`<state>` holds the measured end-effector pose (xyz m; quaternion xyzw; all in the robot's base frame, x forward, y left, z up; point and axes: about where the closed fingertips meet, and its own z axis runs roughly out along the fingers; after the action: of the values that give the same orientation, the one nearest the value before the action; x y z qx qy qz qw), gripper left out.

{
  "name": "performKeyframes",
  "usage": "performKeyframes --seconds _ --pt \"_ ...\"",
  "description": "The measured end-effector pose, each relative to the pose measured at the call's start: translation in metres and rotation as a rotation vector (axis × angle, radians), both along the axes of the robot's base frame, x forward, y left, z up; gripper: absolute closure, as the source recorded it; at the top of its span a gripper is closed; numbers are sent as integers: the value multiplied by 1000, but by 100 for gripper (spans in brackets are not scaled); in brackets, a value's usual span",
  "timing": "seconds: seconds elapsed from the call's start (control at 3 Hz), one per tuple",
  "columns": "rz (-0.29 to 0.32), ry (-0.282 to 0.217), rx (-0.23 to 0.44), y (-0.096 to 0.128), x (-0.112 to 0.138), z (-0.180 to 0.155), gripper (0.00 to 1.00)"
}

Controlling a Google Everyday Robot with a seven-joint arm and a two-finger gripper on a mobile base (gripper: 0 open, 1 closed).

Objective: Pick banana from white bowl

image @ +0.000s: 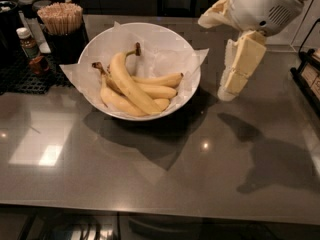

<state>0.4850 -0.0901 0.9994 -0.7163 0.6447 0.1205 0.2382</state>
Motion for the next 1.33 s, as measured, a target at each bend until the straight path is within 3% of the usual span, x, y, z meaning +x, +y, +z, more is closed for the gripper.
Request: performKeyframes --seconds 0.33,0.67,1.0,1.33 --pt "17 53 -51 29 8 -8 0" --pt "9 139 -68 52 31 -32 0" --pt "-46 235 -75 76 82 -73 0" --pt "-52 217 -60 81 87 -73 0"
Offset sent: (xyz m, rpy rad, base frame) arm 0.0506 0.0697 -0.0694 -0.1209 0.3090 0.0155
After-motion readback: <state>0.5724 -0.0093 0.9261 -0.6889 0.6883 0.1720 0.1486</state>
